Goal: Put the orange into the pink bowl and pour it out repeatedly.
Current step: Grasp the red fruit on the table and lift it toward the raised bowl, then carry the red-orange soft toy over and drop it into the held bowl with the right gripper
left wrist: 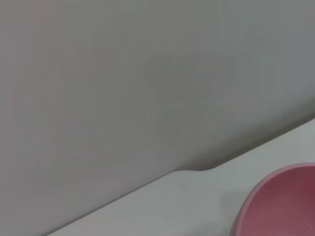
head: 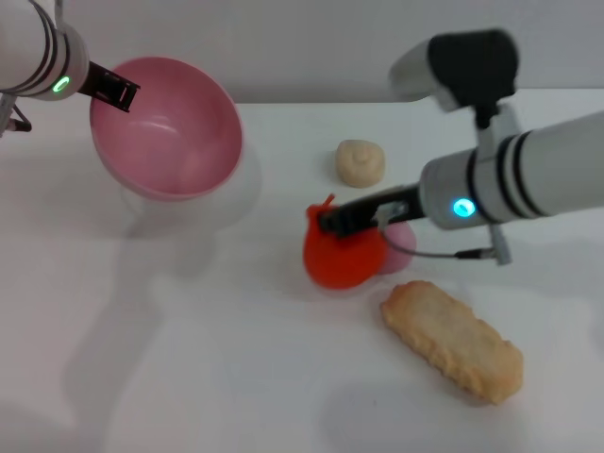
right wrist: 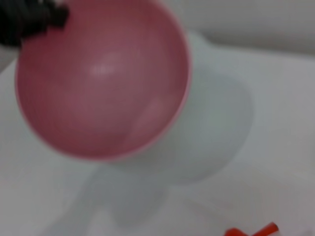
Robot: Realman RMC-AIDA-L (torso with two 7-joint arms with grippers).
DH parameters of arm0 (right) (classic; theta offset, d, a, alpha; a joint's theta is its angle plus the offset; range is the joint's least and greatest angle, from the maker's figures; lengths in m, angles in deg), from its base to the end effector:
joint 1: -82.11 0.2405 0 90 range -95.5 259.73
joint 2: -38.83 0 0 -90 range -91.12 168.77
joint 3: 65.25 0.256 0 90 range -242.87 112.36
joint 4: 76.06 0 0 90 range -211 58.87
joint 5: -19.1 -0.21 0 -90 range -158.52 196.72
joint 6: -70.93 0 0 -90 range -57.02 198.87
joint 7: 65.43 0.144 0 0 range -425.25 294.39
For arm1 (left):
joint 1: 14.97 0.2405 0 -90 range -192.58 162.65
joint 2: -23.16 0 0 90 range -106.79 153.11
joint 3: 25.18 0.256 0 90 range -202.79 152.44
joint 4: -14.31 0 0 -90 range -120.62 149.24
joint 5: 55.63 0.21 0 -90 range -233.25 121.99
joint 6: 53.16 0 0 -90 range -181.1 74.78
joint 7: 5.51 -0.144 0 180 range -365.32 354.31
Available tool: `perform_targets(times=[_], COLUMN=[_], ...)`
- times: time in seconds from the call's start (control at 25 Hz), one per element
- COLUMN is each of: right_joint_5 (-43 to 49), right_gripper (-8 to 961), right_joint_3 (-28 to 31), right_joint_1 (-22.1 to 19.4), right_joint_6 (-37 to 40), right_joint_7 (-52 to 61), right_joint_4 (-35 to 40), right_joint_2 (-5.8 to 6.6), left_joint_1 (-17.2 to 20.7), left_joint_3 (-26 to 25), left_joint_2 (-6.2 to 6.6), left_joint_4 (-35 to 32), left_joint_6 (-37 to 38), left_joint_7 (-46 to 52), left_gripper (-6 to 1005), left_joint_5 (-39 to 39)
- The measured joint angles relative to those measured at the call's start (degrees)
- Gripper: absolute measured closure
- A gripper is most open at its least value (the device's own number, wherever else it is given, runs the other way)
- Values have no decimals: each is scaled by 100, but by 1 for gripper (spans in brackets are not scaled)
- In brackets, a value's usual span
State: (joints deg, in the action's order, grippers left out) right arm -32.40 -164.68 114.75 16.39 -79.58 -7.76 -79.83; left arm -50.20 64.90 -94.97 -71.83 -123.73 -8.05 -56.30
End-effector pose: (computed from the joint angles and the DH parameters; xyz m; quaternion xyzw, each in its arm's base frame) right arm 0.1440 0.3623 -0.0817 -0.8828 0.4315 0.0333 0.1825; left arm -0.1506 0.4102 0.0460 -0.7962 -0.3132 0.1397 0.4984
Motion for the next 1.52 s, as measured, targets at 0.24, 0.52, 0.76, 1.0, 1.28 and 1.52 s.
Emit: perform_targets(times=[0.24,0.52,0.76,1.0,1.28,1.52], right_joint_5=[424,724,769,781,761,673], right_gripper=[894,896,897,897,884,798], right_joint_3=[420,764,798,753,651,544], right_joint_1=[-505,-838,-737,-588,-405,-398], right_joint_6=[-509,-949,-942,-835,-730,-511], right_joint_7=[206,281,280,238,177,-55], right_joint_4=[1355,2807,3128,2898,2340,2215], right_joint_2=[4,-12,-15,-10,-10,-24], left_joint_1=[0,-108,-227,-292,-292,-291], left_joint_3=[-17,182,561,746,811,812], left_joint_2=[2,-4,-24,-35,-34,-34], left_joint_4=[28,331,378,361,334,326], left_joint_6=[17,35,66,55,42,114], left_joint_7=[0,-29,-58,-66,-76,-150], left_gripper=[954,954,954,953,953,948], left_joint_5=[-64,-553,-1004,-1289,-1492,-1696])
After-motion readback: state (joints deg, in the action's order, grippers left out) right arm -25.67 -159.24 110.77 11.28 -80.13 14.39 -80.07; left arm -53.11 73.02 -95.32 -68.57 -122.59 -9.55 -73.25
